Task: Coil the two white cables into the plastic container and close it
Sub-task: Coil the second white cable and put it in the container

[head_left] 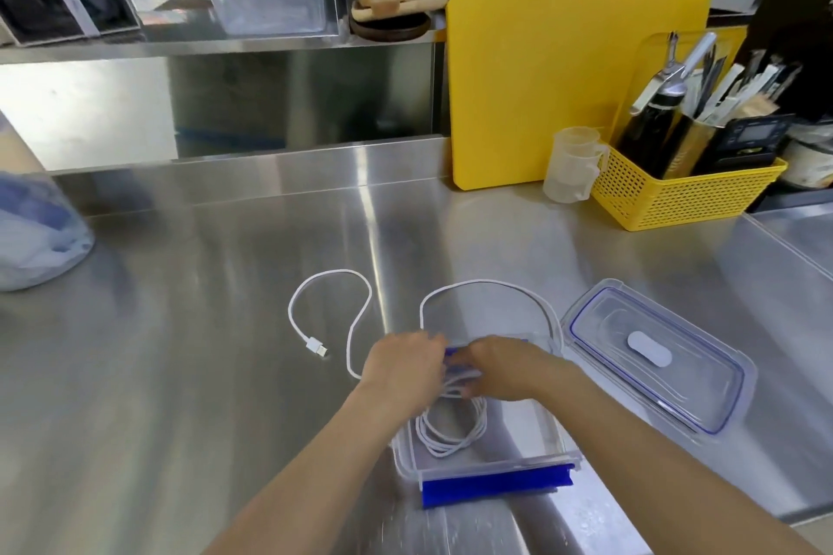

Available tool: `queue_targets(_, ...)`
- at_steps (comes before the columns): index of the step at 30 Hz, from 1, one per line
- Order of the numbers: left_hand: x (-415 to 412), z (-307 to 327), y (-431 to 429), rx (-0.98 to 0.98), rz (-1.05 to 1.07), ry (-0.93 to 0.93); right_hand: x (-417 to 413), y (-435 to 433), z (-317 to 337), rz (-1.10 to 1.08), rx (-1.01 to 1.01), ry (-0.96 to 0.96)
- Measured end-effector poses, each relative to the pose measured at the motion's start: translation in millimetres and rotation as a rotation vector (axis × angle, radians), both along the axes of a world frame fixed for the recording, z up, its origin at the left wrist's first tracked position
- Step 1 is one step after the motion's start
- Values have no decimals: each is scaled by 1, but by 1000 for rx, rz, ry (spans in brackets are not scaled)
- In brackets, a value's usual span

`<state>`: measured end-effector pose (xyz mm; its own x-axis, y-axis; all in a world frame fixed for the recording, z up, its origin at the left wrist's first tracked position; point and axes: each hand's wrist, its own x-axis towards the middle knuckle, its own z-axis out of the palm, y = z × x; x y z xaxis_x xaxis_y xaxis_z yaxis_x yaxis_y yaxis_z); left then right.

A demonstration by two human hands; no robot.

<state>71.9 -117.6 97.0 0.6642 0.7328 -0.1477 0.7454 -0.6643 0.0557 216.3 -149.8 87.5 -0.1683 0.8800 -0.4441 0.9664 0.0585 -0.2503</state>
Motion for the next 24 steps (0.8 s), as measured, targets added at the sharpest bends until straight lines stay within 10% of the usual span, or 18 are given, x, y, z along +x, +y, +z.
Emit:
queue_targets(8,-6,6,44,-21,214,-296,1,40,17,-99,341,154)
queue_targets(17,-7,-28,67,-734,402,-387,-4,74,-26,86,335,84)
queue_targets(24,-5,-35,83,-784,391,-539,3,95,-22,186,532,-11)
